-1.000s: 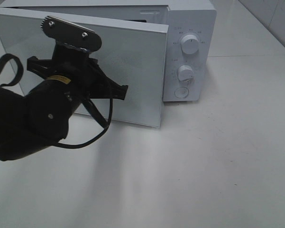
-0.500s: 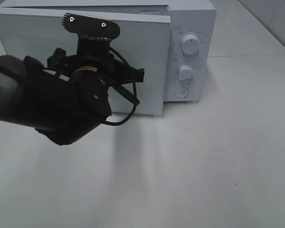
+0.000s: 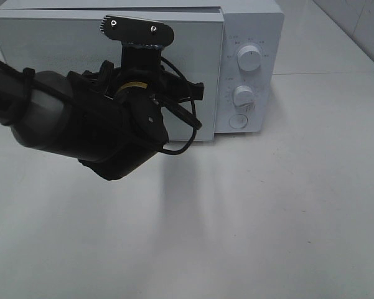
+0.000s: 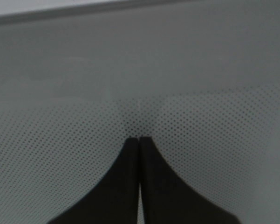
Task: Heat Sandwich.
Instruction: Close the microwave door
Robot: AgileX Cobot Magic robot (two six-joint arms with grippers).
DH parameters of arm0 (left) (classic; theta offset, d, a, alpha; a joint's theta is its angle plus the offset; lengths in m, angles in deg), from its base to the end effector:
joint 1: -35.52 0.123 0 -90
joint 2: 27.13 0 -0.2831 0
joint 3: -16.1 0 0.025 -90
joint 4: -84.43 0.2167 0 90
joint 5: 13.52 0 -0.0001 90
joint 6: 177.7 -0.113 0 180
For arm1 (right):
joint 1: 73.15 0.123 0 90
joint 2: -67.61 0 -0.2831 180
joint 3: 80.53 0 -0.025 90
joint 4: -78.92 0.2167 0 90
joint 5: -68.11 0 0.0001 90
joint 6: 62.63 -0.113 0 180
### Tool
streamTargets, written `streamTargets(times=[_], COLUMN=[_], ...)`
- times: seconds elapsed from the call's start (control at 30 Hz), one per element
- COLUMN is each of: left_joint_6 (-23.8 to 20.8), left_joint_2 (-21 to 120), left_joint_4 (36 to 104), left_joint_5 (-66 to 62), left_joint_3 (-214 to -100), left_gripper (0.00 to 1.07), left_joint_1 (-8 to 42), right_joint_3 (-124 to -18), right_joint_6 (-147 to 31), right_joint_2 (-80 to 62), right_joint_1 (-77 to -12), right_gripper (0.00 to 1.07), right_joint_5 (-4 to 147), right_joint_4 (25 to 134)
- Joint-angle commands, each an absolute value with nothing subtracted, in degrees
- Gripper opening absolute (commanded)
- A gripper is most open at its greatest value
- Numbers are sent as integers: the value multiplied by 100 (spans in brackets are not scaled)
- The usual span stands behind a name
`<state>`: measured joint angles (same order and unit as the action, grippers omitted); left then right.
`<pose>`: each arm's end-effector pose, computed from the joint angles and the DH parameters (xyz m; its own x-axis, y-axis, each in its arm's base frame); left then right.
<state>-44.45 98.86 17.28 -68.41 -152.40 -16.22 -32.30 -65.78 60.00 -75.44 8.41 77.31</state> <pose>0.3156 -0.2627 0.1855 -0.2048 0.1300 -0.9701 0.0488 0.9913 0.1225 -0.0135 -0.0022 0.2541 -0.4278 0.0579 -0.9020 0.0793 0.9965 0.0264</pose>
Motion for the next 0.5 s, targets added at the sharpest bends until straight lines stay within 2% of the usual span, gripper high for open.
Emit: streamTargets(times=[0.03, 0.3, 0.5], left_joint_6=[-4251, -3998, -4004], left_joint_2=[9943, 9995, 10172], left_joint_4=[1694, 1671, 1659], left_joint_5=[-6893, -6893, -6910], left_joint_3=[-15297, -15331, -15572], left_gripper=[0, 0, 0], left_joint_1=[-1651, -1622, -1605], right_joint_3=[-3218, -3218, -3218], right_joint_6=[-6566, -6566, -6566], right_joint_2=[6155, 6155, 6155], right_joint_1=[-7562, -7562, -7562], right_gripper=[55, 55, 55], right_joint_5=[864, 864, 864], right_joint_4=[7691, 7691, 7691])
